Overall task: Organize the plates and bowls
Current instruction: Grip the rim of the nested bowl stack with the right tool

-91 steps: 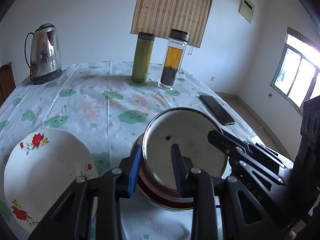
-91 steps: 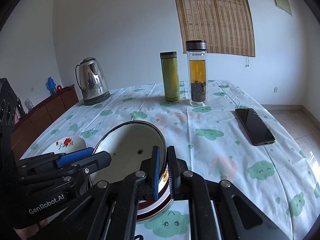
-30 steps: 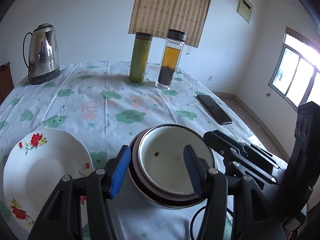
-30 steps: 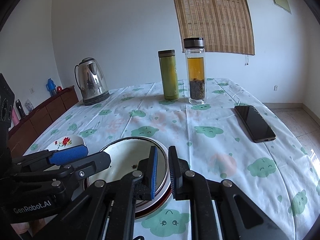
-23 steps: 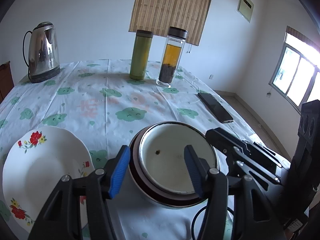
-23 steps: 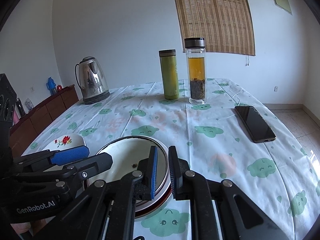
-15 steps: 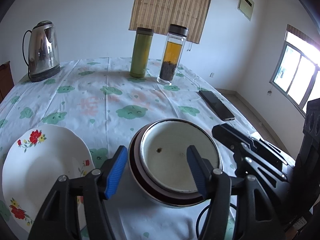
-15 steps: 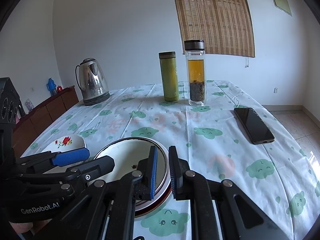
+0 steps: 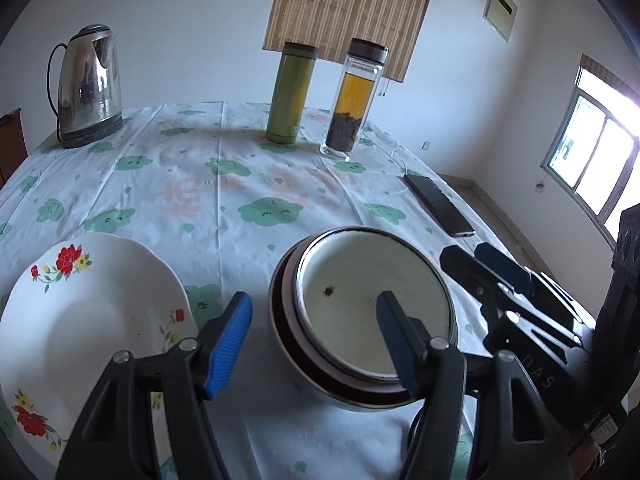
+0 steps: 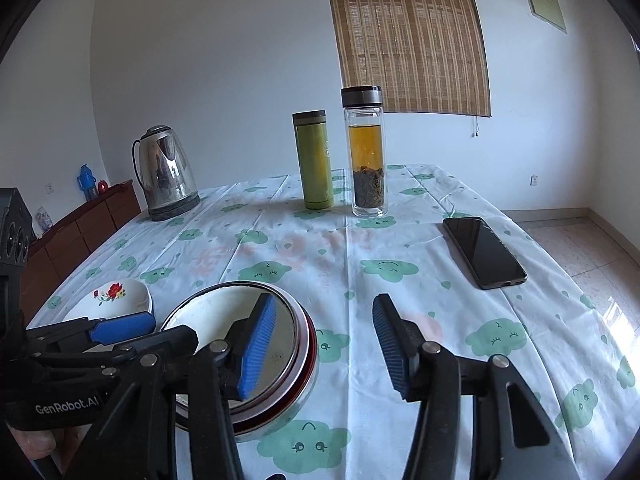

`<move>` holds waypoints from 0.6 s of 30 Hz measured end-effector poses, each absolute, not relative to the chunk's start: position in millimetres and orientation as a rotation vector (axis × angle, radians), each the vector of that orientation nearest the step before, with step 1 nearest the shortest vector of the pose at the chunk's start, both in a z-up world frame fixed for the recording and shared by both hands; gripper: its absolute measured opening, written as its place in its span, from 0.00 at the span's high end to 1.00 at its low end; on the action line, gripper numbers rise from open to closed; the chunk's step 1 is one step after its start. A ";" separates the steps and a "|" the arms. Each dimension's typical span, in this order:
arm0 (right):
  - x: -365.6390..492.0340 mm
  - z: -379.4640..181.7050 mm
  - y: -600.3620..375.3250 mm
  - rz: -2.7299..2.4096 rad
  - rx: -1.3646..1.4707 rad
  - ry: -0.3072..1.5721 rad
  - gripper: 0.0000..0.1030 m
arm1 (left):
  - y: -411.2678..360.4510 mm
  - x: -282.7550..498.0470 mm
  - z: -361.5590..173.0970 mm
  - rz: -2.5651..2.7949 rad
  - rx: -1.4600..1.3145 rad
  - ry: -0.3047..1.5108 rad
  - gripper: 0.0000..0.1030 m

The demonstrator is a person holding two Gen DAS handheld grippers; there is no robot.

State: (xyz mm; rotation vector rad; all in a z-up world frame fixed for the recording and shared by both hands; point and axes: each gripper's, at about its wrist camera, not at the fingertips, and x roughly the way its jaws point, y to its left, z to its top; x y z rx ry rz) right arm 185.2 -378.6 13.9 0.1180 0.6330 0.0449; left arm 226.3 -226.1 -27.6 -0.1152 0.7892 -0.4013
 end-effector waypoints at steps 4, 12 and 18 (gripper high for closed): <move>190.2 5.9 -376.7 0.062 0.114 0.684 0.49 | -227.2 227.3 -30.7 -0.407 -0.116 0.803 0.36; 195.4 -7.8 -372.1 0.113 0.123 0.760 0.63 | -230.8 227.3 -36.0 -0.423 -0.098 0.829 0.37; 195.8 -10.0 -370.0 0.138 0.136 0.779 0.63 | -232.0 228.8 -42.1 -0.435 -0.096 0.862 0.43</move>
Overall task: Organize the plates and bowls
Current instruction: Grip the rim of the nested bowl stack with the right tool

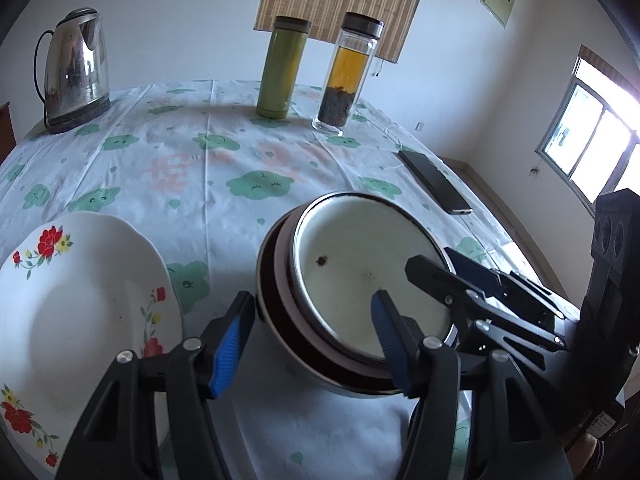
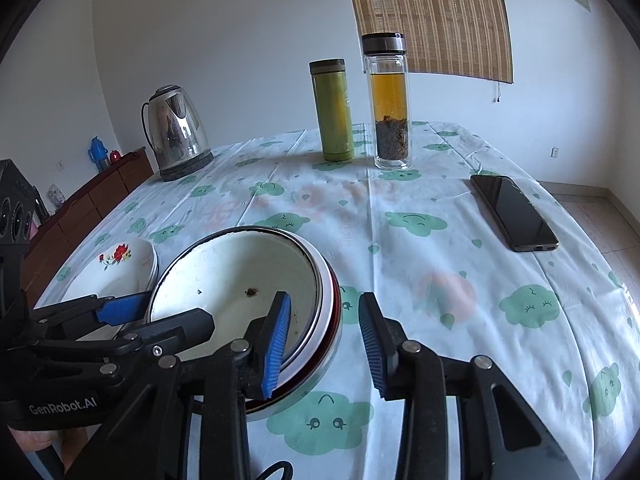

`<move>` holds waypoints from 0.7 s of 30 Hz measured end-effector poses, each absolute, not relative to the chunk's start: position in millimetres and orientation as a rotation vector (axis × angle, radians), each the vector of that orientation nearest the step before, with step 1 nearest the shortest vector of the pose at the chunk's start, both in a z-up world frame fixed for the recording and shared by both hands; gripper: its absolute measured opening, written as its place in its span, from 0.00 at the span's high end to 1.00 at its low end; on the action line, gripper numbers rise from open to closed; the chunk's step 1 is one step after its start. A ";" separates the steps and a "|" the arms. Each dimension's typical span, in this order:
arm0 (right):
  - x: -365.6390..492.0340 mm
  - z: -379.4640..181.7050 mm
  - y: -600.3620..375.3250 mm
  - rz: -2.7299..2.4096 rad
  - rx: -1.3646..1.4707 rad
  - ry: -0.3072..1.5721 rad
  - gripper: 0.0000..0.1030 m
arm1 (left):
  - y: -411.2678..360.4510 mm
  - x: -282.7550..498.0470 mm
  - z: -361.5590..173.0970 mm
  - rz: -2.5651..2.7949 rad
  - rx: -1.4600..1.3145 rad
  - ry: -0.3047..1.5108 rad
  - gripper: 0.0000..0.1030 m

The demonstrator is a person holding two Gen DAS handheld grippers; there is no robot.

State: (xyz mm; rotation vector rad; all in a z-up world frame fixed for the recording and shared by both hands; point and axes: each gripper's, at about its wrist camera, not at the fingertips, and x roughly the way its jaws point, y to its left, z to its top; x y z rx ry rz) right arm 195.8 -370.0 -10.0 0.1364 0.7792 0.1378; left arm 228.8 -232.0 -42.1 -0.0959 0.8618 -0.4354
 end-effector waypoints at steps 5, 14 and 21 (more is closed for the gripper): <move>195.0 -11.3 -364.7 0.146 0.118 0.791 0.67 | -230.9 228.1 -42.2 -0.425 -0.097 0.850 0.48; 193.3 -10.8 -369.1 0.148 0.150 0.790 0.71 | -229.9 227.4 -42.5 -0.417 -0.101 0.840 0.51; 193.6 -10.2 -369.9 0.121 0.149 0.788 0.74 | -231.6 222.9 -41.2 -0.407 -0.103 0.837 0.53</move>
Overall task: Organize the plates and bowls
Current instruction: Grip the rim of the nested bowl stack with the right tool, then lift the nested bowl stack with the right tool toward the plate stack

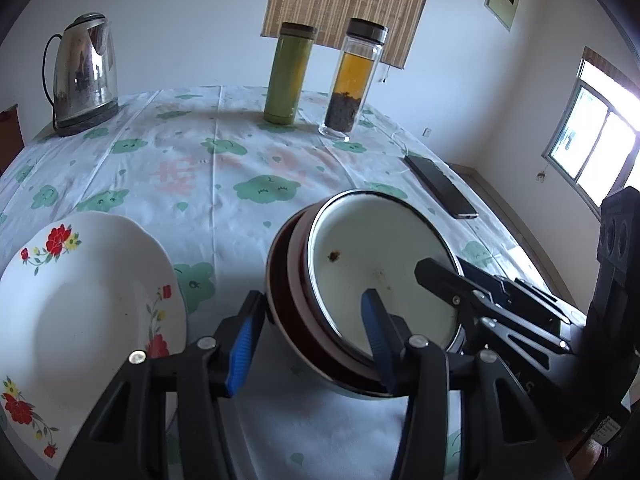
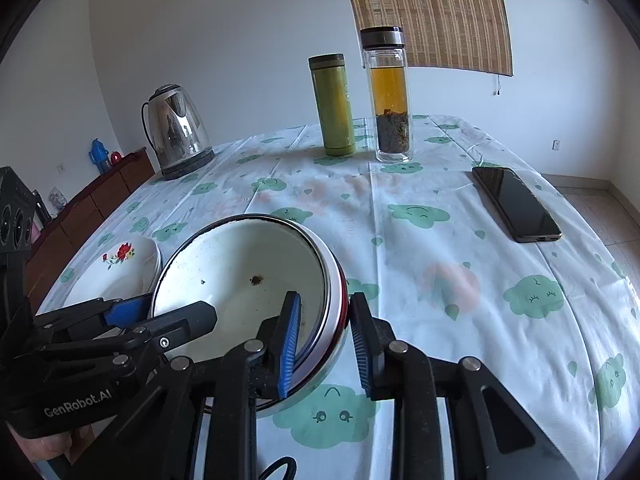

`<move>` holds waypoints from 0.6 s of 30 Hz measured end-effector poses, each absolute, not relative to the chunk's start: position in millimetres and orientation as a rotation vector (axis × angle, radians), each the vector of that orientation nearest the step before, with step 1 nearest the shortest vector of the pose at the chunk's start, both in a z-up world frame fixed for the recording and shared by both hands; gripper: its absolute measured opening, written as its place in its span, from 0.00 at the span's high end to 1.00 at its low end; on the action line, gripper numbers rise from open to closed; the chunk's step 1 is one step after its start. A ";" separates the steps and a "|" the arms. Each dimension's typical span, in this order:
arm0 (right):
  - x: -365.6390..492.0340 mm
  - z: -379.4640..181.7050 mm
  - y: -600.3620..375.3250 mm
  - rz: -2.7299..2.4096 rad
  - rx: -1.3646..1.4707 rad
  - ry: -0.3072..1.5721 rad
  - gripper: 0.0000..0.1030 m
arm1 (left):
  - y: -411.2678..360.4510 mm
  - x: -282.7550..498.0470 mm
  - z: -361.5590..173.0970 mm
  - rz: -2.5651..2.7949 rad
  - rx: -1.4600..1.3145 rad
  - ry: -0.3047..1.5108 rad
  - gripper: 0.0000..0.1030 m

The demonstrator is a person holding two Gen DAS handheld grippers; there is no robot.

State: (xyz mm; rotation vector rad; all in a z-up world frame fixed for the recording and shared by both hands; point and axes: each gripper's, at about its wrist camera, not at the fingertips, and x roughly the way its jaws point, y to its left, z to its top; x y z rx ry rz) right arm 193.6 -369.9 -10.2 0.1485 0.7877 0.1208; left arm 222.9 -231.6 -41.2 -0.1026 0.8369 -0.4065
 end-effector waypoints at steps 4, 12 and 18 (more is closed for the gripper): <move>192.9 -8.2 -370.1 0.112 0.148 0.782 0.74 | -230.0 223.6 -40.2 -0.415 -0.123 0.845 0.54; 190.4 -3.8 -369.0 0.113 0.150 0.771 0.74 | -227.6 223.7 -39.1 -0.408 -0.139 0.843 0.54; 190.6 -3.3 -367.6 0.114 0.150 0.773 0.74 | -227.2 221.6 -37.0 -0.407 -0.143 0.838 0.54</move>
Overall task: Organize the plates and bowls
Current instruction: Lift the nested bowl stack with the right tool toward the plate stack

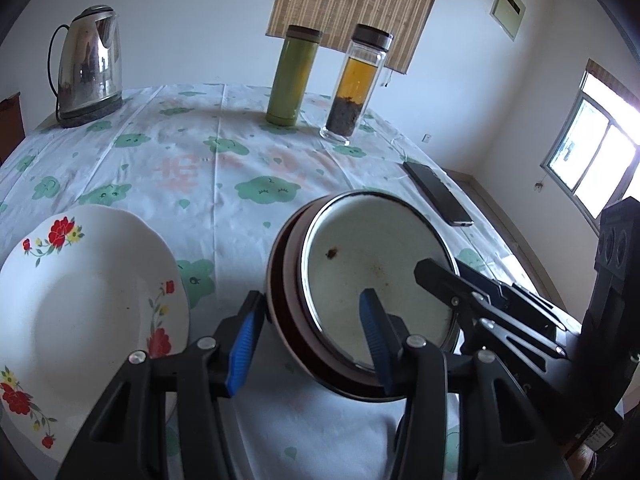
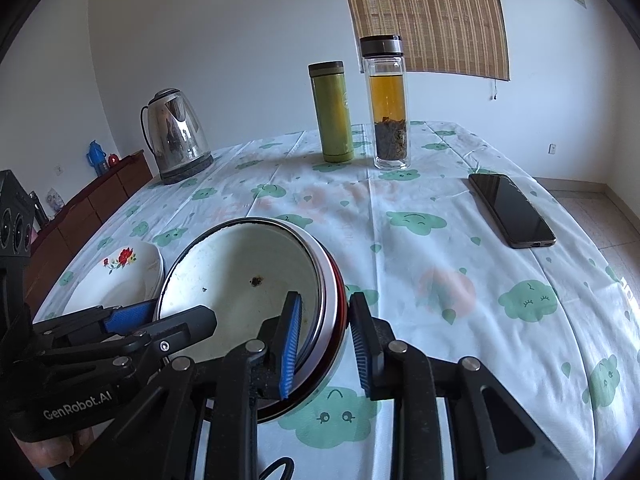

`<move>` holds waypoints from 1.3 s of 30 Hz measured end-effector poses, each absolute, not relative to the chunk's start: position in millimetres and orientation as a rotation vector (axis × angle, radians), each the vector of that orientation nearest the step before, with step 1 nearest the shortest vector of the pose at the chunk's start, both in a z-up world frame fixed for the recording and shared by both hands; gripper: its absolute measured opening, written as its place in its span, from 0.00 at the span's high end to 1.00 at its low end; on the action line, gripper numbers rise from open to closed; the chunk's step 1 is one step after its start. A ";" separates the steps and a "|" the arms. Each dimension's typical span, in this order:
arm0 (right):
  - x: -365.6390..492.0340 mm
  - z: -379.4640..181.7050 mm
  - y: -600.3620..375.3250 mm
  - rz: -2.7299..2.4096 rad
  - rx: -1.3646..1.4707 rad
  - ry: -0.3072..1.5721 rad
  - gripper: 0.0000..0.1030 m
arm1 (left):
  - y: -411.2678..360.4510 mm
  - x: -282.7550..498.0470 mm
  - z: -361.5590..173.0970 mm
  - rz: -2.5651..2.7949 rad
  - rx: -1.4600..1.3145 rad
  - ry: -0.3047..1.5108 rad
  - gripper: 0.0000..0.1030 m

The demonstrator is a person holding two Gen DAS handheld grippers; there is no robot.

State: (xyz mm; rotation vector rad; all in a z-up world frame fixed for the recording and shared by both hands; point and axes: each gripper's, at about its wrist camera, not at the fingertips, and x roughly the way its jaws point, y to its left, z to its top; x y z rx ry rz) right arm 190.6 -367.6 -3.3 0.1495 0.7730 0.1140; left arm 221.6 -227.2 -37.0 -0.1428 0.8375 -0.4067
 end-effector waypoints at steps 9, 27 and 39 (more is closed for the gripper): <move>189.4 3.1 -366.0 0.124 0.162 0.763 0.74 | -221.3 220.2 -32.0 -0.393 -0.160 0.836 0.54; 188.4 19.6 -341.3 0.171 0.153 0.741 0.74 | -191.4 210.5 -7.1 -0.355 -0.193 0.743 0.54; 191.1 32.4 -309.6 0.213 0.130 0.724 0.74 | -157.5 207.7 0.1 -0.313 -0.233 0.715 0.54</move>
